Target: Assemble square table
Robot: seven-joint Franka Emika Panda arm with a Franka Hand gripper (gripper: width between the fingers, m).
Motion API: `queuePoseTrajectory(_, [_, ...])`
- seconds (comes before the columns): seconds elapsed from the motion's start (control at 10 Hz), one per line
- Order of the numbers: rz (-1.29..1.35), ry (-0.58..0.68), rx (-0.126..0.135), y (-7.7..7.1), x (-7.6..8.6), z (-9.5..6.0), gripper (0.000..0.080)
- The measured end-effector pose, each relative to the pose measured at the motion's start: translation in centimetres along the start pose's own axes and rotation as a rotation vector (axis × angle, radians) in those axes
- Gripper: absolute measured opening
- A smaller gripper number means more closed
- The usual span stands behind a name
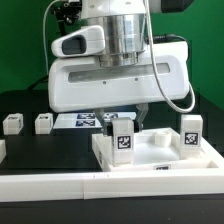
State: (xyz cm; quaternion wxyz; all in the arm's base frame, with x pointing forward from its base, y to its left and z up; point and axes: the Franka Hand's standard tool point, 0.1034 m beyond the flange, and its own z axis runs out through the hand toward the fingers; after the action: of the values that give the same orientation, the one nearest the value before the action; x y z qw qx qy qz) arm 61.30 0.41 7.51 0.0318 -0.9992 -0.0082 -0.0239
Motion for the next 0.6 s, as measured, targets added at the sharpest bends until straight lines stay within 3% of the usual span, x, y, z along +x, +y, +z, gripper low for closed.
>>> queuePoseTrajectory(0.4, [0.410, 0.033, -0.006, 0.04, 0.07, 0.09, 0.0290])
queuePoseTrajectory(0.6, [0.615, 0.044, 0.006, 0.16, 0.08, 0.12, 0.0291])
